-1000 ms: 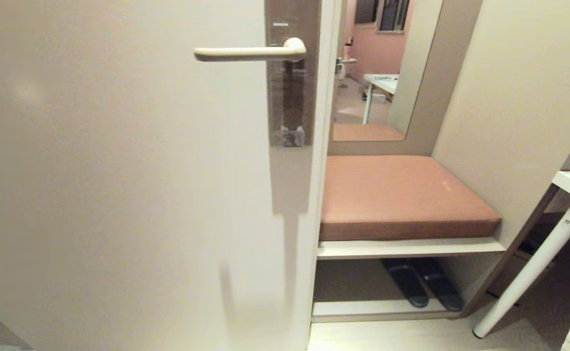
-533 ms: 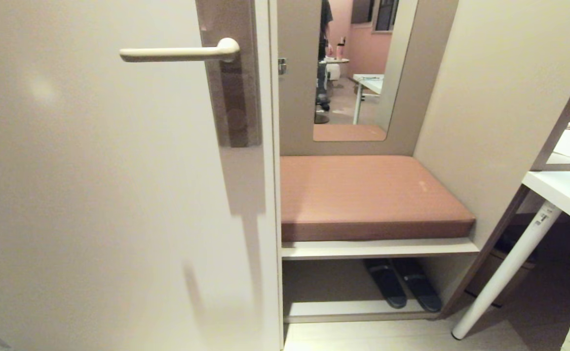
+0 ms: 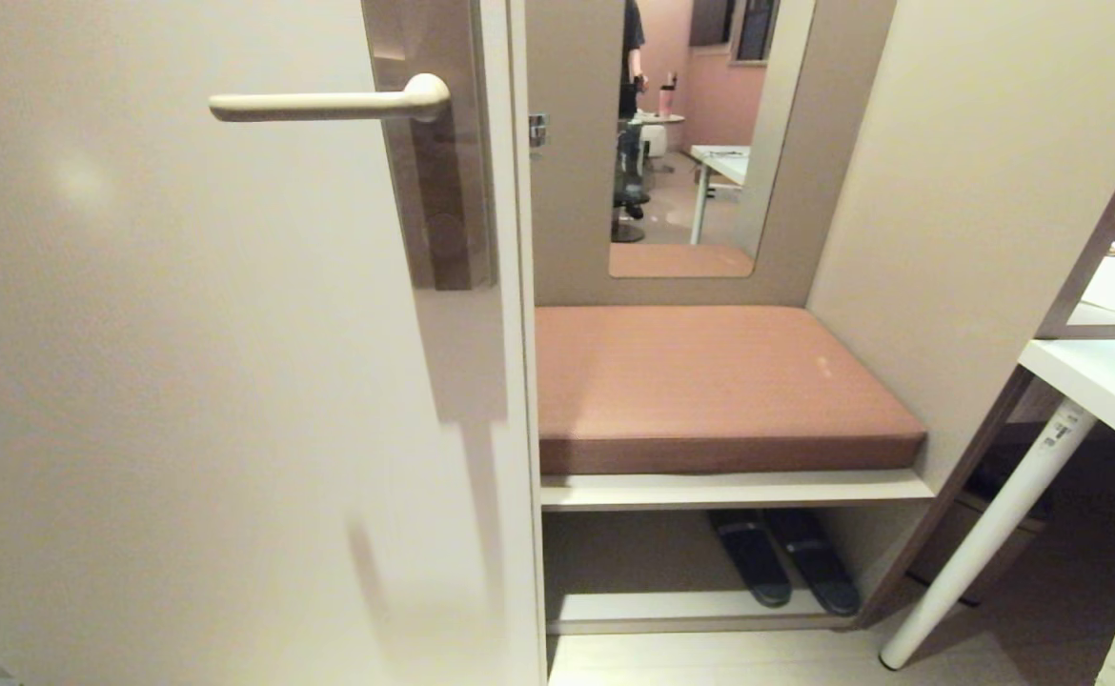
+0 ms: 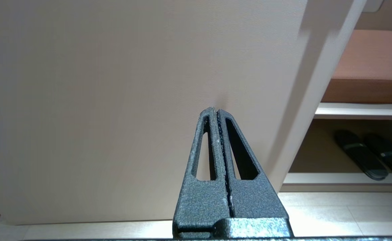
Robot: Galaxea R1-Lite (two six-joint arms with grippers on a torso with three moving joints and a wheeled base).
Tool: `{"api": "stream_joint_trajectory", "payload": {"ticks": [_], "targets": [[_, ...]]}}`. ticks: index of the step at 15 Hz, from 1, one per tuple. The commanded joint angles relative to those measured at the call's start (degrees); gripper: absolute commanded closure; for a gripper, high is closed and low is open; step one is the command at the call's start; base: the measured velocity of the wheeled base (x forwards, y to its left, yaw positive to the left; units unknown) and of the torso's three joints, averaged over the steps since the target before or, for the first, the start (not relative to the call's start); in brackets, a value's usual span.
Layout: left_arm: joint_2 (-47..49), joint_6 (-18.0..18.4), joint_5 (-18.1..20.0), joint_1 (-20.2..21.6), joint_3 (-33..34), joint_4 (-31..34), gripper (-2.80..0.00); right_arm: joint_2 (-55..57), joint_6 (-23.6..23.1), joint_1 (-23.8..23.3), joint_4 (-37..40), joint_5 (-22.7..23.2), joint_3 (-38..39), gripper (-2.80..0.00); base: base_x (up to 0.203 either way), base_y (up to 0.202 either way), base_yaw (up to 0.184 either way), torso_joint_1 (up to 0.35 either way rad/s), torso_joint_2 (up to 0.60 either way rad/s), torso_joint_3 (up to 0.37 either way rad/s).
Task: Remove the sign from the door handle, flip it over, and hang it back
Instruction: Hand it to the other hand
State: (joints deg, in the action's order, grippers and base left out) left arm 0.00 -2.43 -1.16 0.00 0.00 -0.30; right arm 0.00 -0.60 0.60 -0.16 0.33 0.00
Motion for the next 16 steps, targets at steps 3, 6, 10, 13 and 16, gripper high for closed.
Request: {"api": "stream_joint_trajectory", "payload": {"ticks": [3, 6, 10, 13, 16], "targets": [[0.09, 0.05, 0.02, 0.0, 0.0, -0.05, 0.0, 0.09, -0.93, 0.02, -0.05, 0.37, 0.0, 0.0, 0.0, 0.0, 0.0, 0.0, 0.0, 0.0], [0.09, -0.04, 0.02, 0.0, 0.0, -0.13, 0.0, 0.09, -0.98, 0.02, -0.02, 0.46, 0.0, 0.0, 0.0, 0.0, 0.0, 0.0, 0.0, 0.0], [0.09, 1.18, 0.54, 0.0, 0.0, -0.13, 0.0, 0.09, -0.73, 0.02, -0.02, 0.37, 0.0, 0.0, 0.0, 0.0, 0.0, 0.0, 0.0, 0.0], [0.09, 1.2, 0.54, 0.0, 0.0, -0.13, 0.0, 0.09, -0.19, 0.02, -0.11, 0.2, 0.0, 0.0, 0.0, 0.0, 0.0, 0.0, 0.0, 0.0], [0.09, 0.93, 0.45, 0.0, 0.0, -0.13, 0.0, 0.09, -0.19, 0.02, 0.07, 0.2, -0.33, 0.0, 0.0, 0.0, 0.0, 0.0, 0.0, 0.0]]}}
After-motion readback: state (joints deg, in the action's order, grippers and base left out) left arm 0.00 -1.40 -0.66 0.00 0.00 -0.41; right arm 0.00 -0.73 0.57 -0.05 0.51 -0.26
